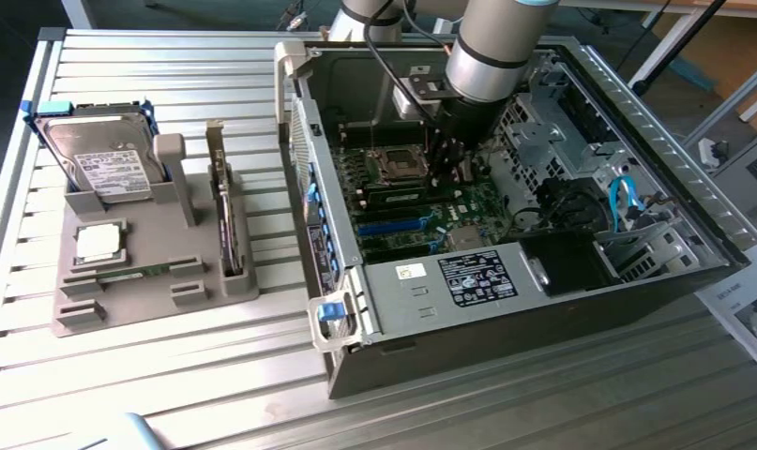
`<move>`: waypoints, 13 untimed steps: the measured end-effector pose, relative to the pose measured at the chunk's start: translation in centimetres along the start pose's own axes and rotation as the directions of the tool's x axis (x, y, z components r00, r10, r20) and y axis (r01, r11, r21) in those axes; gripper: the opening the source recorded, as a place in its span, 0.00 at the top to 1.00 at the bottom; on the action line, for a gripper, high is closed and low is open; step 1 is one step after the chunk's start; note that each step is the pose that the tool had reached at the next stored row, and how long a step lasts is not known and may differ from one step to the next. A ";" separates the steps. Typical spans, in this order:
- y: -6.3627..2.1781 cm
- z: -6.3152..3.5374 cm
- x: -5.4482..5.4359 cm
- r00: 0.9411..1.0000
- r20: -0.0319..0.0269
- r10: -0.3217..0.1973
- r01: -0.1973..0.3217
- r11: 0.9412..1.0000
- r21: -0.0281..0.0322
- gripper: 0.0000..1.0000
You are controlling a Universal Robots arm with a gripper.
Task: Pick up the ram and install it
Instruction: 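Insert the ram into the slot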
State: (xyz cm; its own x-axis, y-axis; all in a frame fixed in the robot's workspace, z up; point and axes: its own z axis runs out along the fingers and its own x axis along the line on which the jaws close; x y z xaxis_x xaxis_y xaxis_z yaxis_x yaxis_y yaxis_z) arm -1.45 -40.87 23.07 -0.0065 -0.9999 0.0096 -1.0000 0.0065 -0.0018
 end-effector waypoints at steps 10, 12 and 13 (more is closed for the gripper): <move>0.00 0.00 0.0 1.000 0.000 0.000 0.000 1.000 0.000 0.75; 0.00 0.00 0.0 1.000 0.000 0.000 0.000 1.000 0.000 0.75; 0.00 -0.05 0.0 1.000 0.000 0.000 0.000 1.000 0.000 0.75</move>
State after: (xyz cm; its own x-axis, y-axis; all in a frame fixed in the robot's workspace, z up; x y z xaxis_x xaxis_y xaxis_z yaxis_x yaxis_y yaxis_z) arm -1.45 -40.87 23.12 -0.0065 -0.9999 0.0096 -1.0000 0.0065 -0.0019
